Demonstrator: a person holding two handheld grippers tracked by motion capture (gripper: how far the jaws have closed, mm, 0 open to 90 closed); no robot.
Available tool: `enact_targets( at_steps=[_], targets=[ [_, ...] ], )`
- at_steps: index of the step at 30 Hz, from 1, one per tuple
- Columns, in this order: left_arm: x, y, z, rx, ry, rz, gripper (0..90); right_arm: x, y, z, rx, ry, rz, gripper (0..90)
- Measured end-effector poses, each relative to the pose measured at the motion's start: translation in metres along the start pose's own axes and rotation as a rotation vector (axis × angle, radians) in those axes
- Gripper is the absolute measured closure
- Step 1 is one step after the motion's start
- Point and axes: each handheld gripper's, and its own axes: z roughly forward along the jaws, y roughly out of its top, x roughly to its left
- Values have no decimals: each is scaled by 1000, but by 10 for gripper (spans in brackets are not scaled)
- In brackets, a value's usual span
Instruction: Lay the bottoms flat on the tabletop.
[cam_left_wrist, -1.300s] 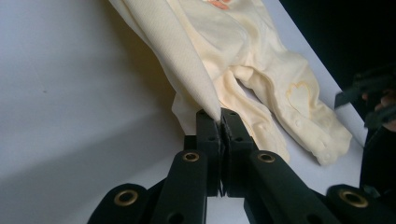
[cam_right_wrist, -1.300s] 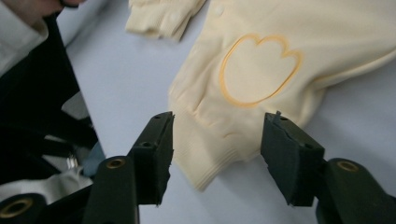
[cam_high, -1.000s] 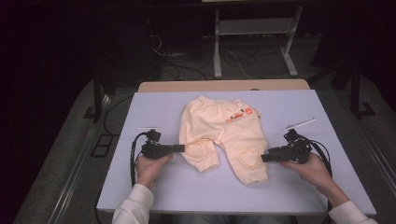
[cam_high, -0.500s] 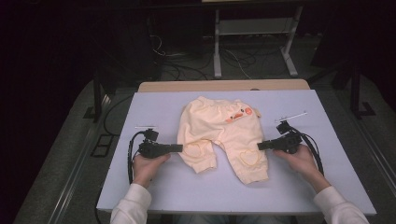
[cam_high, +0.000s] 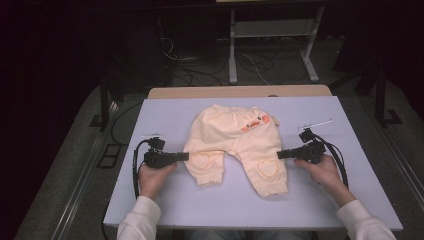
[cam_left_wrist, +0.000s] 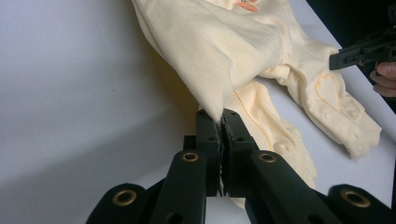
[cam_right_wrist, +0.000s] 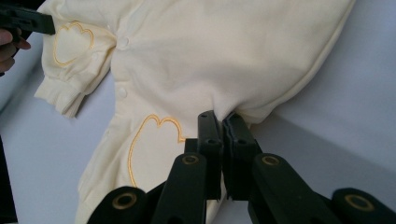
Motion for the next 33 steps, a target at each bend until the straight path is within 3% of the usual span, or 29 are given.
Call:
enact_targets(
  at_steps=[5, 13, 18, 25, 33],
  targets=[
    [-9, 1, -6, -36, 8, 24, 737, 1, 0, 0, -7, 2, 5, 859],
    [-26, 2, -12, -102, 48, 80, 467, 1, 0, 0, -10, 6, 7, 859],
    [-36, 4, -18, -152, 21, 114, 422, 2, 0, 0, -15, 10, 2, 859],
    [-48, 1, 1, -67, -40, 162, 374, 2, 0, 0, -17, 10, -1, 859],
    [-57, -4, 29, 46, -20, 220, 357, 3, 0, -1, -20, 15, 0, 859]
  ],
)
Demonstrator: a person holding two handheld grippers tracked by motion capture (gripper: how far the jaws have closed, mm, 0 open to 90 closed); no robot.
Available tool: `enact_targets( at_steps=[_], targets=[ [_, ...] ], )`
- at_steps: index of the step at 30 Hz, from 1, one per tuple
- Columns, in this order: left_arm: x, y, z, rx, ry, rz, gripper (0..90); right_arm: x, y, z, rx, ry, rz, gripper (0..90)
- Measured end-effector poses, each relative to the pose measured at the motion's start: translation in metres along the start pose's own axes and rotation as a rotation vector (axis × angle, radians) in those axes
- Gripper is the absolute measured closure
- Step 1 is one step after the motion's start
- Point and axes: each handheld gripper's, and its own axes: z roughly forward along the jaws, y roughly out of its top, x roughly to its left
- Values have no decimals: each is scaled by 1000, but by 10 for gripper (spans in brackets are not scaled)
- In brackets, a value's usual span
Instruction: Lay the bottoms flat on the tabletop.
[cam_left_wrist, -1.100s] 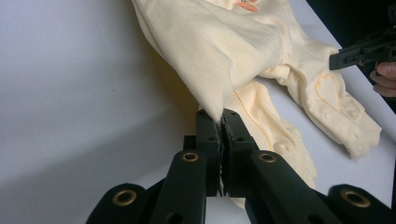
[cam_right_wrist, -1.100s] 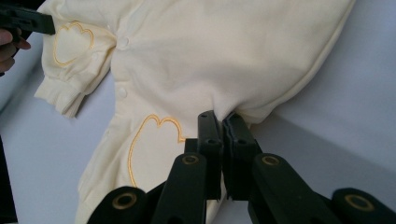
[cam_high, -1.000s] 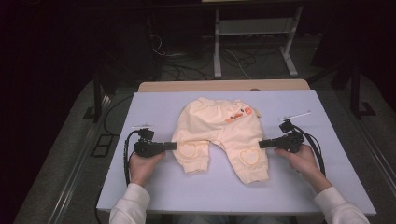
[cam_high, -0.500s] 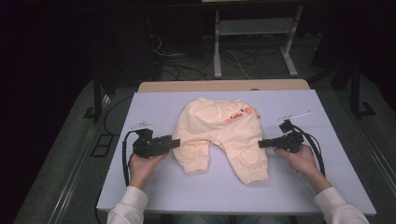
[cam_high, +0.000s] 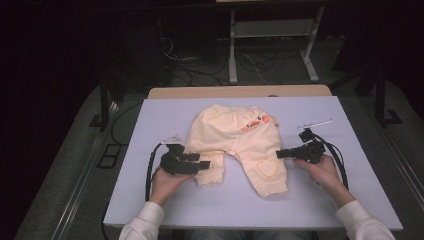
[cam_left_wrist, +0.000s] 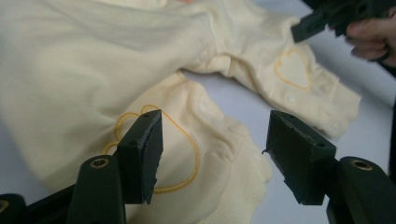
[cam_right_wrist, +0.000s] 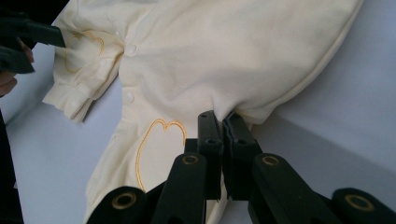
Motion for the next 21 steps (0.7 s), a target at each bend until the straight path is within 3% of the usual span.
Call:
enact_targets(
  at_steps=[5, 10, 21],
  targets=[
    [-1, -2, 12, 55, 6, 18, 362, 1, 0, 0, -7, 6, 1, 859],
    [-4, -2, 19, 76, 13, 36, 395, 1, 0, 0, -11, 11, 1, 859],
    [-4, -4, 28, 153, -18, 63, 731, 0, 0, 0, -12, 20, 9, 859]
  ],
)
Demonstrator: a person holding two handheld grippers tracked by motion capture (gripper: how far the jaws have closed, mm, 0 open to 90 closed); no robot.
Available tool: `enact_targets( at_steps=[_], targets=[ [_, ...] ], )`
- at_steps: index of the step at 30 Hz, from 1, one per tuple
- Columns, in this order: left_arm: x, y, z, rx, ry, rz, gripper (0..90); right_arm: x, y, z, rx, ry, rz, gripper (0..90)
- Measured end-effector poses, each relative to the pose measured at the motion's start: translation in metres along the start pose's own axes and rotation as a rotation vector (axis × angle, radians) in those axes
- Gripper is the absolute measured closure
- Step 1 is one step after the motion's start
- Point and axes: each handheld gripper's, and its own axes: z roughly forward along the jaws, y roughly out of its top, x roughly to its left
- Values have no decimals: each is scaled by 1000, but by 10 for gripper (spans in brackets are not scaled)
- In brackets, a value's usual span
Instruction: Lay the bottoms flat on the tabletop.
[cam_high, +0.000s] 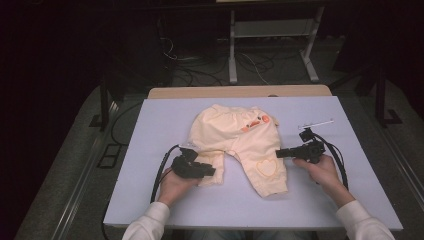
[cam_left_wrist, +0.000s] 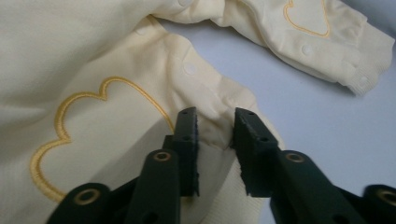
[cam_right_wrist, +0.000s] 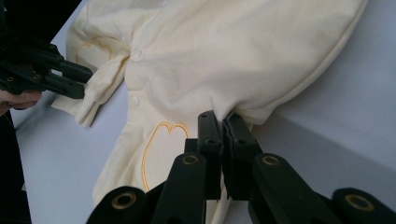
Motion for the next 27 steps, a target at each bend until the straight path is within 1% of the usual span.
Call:
enact_targets(
  at_steps=[3, 5, 14, 17, 20, 22, 27],
  targets=[
    [1, 0, -1, 8, -14, -10, 806, 0, 0, 0, -1, 5, 5, 858],
    [1, 0, -3, 16, -27, -21, 830, 0, 0, -1, -2, 8, 4, 859],
    [-8, -2, -5, 63, -56, 25, 842, 0, 0, -1, 0, 6, 5, 858],
    [-9, -3, -7, 79, -73, 42, 843, 0, 0, -1, 1, 8, 5, 859],
    [-12, -5, -8, 94, -104, 70, 843, -1, -1, -2, 1, 10, 10, 858],
    [-13, -7, -9, 99, -121, 75, 843, -1, -1, -2, 2, 10, 13, 858],
    [-14, -10, -11, 111, -142, 91, 843, -2, -2, -4, 7, 13, 22, 859]
  ],
)
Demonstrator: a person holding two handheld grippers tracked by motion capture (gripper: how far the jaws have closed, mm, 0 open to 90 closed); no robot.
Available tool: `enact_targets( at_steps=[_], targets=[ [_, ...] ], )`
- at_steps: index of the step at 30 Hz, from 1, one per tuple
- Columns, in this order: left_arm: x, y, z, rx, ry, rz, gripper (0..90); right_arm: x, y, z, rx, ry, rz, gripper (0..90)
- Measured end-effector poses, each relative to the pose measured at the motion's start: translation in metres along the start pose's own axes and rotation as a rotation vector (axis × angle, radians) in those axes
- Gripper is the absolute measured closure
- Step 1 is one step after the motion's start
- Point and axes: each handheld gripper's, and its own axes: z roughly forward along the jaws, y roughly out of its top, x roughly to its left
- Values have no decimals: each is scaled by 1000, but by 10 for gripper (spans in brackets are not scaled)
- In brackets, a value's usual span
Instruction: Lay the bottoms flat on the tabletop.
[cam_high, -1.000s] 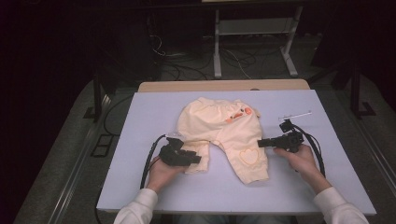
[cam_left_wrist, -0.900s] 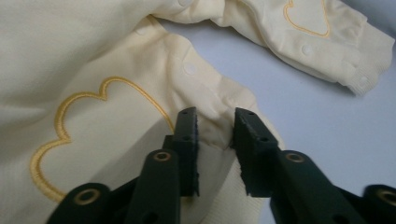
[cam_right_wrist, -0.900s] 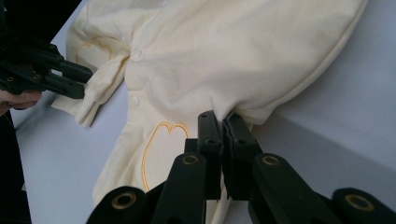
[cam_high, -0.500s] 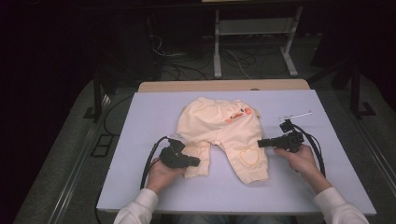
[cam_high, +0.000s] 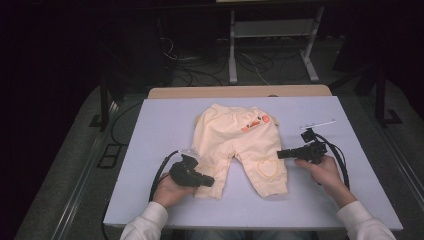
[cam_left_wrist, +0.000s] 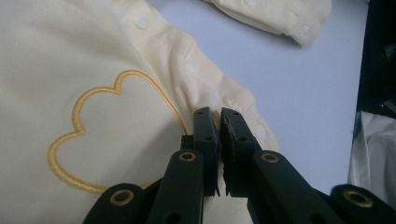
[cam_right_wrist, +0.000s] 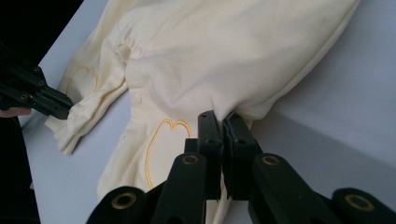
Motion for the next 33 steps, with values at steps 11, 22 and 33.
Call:
enact_targets(
  at_steps=[11, 22, 33],
  targets=[
    [-1, -6, -4, 22, -42, 24, 842, -8, -5, -3, 50, -9, 58, 859],
    [2, -8, -8, 36, -71, 14, 840, -8, -9, -3, 104, -38, 45, 859],
    [0, -8, -8, 39, -93, 21, 840, -9, -9, -7, 111, -28, 50, 859]
  ],
)
